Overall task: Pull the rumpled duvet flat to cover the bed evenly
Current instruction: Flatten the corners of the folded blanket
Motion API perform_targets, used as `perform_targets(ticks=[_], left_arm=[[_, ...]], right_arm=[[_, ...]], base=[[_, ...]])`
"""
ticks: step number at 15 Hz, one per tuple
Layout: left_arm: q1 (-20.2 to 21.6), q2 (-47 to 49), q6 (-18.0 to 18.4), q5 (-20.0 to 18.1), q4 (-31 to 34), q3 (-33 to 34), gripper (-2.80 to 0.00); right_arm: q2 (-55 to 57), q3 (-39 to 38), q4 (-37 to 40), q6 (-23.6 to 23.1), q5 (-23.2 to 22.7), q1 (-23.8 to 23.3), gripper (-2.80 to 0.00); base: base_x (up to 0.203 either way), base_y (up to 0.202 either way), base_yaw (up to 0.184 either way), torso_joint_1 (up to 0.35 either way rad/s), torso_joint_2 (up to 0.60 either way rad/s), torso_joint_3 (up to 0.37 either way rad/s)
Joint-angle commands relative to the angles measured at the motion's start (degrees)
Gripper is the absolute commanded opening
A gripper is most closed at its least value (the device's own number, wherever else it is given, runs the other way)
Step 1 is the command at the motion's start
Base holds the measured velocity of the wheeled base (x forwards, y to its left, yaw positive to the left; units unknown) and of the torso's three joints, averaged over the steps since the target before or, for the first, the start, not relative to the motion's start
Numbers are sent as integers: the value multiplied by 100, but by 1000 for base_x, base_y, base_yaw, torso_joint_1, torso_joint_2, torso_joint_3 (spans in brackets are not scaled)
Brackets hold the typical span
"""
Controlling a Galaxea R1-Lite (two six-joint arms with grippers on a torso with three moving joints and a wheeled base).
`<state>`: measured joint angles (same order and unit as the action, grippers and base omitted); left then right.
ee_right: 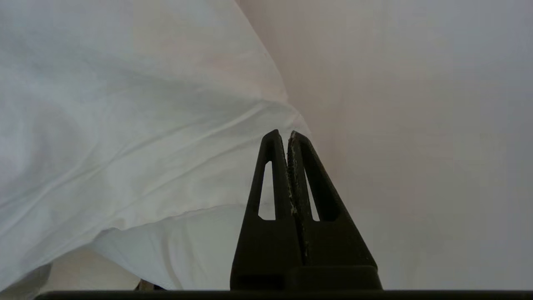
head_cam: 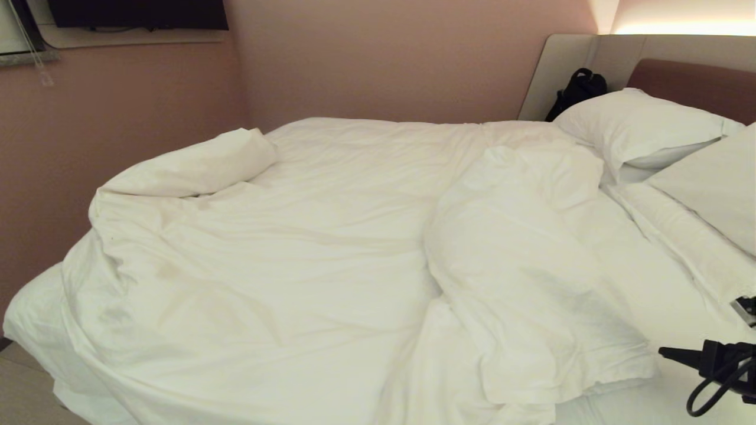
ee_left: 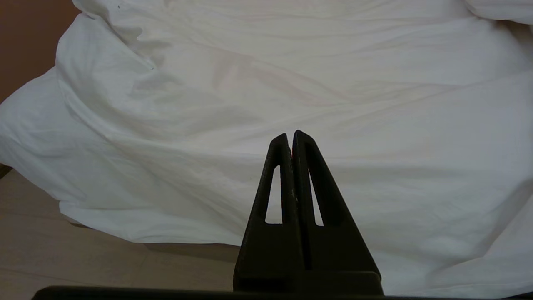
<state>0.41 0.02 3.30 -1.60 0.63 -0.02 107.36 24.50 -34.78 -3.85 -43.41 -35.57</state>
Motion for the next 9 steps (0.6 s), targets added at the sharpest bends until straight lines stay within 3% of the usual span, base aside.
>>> perform_targets(ticks=[1, 9], left_arm=[[2, -2, 4, 1, 1, -6, -280], [2, -2, 4, -4, -2, -1, -280]], right_arm=[[241, -16, -20, -212, -21, -25, 0], [598, 72, -38, -494, -257, -170, 0]], base=[[0, 0, 0, 0, 0, 0], [0, 0, 0, 0, 0, 0]])
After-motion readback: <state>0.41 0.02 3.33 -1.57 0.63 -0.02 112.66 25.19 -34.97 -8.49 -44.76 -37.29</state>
